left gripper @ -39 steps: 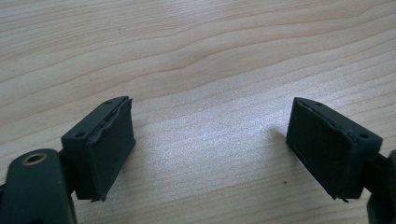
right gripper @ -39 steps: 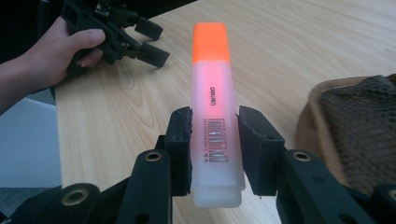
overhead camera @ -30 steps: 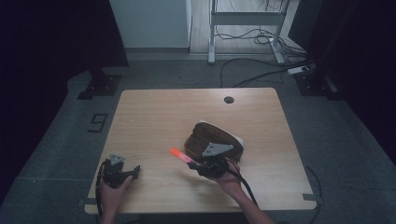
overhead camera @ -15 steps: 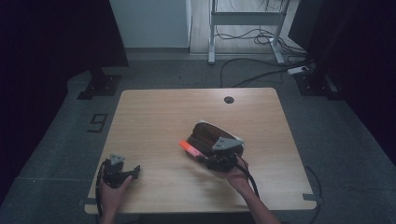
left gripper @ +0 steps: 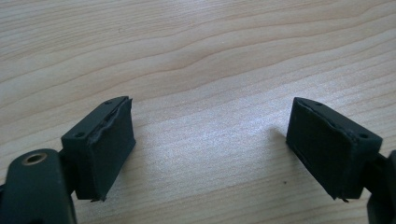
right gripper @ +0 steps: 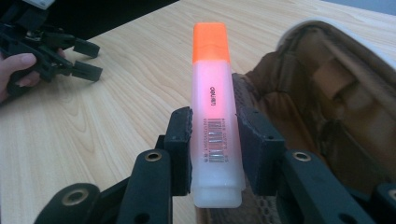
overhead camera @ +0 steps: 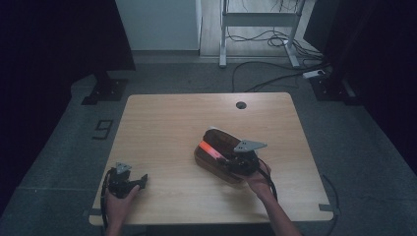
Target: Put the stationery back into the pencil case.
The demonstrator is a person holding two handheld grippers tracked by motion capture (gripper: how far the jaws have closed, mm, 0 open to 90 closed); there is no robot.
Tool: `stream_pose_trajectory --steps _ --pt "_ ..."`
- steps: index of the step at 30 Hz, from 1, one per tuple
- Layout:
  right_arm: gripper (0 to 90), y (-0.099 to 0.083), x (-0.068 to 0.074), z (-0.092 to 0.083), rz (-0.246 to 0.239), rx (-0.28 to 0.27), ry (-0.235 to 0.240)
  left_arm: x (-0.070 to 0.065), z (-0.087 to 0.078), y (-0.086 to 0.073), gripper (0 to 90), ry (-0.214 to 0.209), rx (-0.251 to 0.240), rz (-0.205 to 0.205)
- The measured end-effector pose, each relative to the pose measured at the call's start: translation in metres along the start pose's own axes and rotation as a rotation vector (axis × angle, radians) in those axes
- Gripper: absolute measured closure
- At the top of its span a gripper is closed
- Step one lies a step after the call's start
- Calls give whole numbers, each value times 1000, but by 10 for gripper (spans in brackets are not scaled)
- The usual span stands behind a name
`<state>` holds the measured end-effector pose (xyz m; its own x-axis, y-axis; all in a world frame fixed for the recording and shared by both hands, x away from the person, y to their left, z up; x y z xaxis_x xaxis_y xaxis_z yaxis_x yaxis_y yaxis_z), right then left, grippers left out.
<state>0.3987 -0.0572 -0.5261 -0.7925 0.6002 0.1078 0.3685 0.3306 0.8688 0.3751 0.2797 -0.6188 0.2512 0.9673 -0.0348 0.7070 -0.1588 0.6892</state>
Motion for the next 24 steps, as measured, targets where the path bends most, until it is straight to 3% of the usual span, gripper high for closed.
stream_pose_trajectory --steps 24 --pt "652 -6 -36 -18 22 6 -61 0 0 0 149 0 0 0"
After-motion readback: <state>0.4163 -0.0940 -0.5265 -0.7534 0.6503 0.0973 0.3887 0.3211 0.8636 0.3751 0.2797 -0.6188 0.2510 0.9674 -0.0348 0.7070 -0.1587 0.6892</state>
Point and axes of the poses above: each handheld gripper's, and its own axes: z roughly forward along the jaws, y roughly out of its top, x roughly to its left, the point moved 10 cm from there along z, roughly forward along the jaws, and after that the axes turned 2 degrees about -z, right-handed, at the moved point
